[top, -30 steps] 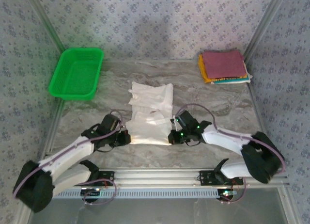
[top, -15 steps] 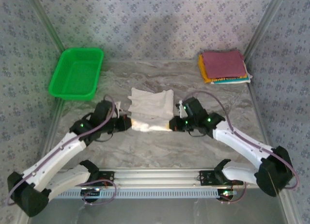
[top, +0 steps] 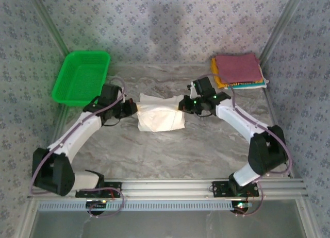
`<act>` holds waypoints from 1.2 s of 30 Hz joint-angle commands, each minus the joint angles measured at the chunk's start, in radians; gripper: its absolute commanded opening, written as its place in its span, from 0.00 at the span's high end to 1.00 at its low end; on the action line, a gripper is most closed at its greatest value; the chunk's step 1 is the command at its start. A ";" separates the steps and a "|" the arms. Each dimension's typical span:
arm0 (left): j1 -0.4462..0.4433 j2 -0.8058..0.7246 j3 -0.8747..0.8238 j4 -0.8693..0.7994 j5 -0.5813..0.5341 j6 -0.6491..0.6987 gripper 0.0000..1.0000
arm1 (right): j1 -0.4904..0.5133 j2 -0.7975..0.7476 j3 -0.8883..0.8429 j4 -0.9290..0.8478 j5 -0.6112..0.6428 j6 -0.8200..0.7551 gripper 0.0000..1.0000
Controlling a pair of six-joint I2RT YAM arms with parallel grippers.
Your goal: Fold and stack the t-shirts
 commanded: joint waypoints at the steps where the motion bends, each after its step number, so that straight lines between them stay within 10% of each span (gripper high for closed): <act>1: 0.053 0.106 0.109 0.076 0.064 0.059 1.00 | -0.045 0.104 0.112 -0.044 -0.049 -0.016 0.99; 8: 0.123 0.556 0.571 -0.031 0.079 0.186 0.34 | -0.137 0.415 0.448 -0.086 -0.081 -0.003 0.64; 12: 0.126 0.626 0.679 -0.026 0.084 0.144 0.33 | -0.163 0.478 0.567 -0.093 -0.060 -0.023 0.61; 23: -0.057 0.406 0.155 0.426 -0.019 0.070 0.41 | -0.063 0.366 0.206 0.214 -0.082 -0.124 0.67; 36: 0.000 0.565 0.161 0.535 -0.042 0.114 0.45 | -0.116 0.532 0.254 0.286 -0.059 -0.126 0.69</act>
